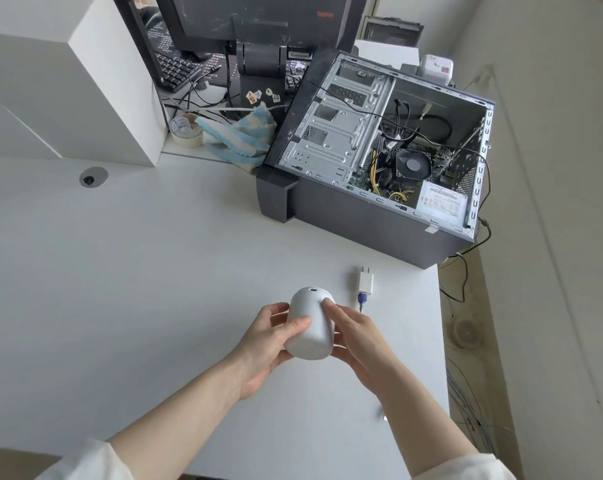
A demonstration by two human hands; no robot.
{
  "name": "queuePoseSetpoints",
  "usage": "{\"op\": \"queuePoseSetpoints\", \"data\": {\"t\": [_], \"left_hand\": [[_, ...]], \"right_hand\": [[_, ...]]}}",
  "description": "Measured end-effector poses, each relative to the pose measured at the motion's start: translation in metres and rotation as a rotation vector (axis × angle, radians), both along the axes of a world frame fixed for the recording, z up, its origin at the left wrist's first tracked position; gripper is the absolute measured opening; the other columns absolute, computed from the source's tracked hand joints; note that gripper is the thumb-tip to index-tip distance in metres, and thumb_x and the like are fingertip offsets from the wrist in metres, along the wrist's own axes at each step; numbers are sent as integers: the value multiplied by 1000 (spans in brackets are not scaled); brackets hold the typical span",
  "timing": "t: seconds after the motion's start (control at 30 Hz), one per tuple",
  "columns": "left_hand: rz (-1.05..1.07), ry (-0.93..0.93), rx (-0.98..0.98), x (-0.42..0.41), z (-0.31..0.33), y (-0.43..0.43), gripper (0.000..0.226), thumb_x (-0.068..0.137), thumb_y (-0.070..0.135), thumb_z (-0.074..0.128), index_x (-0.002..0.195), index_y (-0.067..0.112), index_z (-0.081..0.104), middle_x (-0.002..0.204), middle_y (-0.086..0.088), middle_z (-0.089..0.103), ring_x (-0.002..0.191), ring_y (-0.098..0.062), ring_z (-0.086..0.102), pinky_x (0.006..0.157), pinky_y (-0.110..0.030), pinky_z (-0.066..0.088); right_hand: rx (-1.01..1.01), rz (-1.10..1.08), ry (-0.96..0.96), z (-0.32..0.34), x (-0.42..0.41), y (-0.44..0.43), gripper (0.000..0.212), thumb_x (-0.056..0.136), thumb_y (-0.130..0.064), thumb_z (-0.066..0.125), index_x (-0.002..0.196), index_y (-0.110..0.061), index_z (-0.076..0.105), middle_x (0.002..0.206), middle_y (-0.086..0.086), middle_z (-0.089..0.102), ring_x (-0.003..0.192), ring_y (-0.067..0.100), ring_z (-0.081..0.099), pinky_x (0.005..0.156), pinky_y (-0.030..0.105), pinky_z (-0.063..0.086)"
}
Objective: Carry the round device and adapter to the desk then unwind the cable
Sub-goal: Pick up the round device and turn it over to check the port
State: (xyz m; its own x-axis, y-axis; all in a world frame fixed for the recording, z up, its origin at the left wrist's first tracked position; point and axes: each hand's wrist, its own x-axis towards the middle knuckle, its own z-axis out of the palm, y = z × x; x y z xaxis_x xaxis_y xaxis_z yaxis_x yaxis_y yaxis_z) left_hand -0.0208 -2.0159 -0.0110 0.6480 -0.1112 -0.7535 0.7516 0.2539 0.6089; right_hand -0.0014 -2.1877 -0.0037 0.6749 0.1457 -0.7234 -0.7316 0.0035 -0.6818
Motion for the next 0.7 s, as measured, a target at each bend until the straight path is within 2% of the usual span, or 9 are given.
{"op": "queuePoseSetpoints", "data": {"t": [0.17,0.27,0.4,0.5,0.6,0.7], "left_hand": [[-20,-8,-30,0,0,4,70,71,29,78,134,15,50,129,-8,64,114,-22,67,95,-36,55],[-45,-24,-14,1,2,6,64,73,28,76,132,15,53,128,-7,66,114,-20,67,93,-32,54],[-56,-36,18,3,6,5,44,88,31,70,128,18,57,126,-2,69,115,-15,66,95,-31,52],[-47,-41,38,5,7,4,39,92,37,65,126,20,59,125,0,70,116,-14,65,102,-37,51],[-32,-39,68,6,8,3,39,92,42,64,125,21,61,124,1,71,115,-14,66,107,-41,48],[-19,-48,97,8,9,2,40,92,45,63,125,21,61,124,1,70,115,-15,65,107,-42,48]], "right_hand": [[18,6,-10,-1,-2,-1,36,97,-43,62,120,-17,72,111,8,79,98,26,76,76,31,59],[17,0,-33,-3,-4,-1,40,94,-43,66,125,-18,69,117,8,77,101,23,76,77,31,60],[-1,5,-80,-8,-7,0,43,90,-42,71,129,-22,66,117,4,77,110,18,73,89,39,61],[-37,15,-119,-12,-8,1,53,83,-48,76,130,-26,65,125,2,73,114,15,70,96,46,59],[-65,18,-159,-13,-9,4,69,76,-49,79,137,-24,58,131,-2,68,116,15,68,95,42,59],[-90,15,-191,-13,-10,5,75,74,-46,80,141,-24,52,132,-8,65,117,15,67,96,39,57]]}}
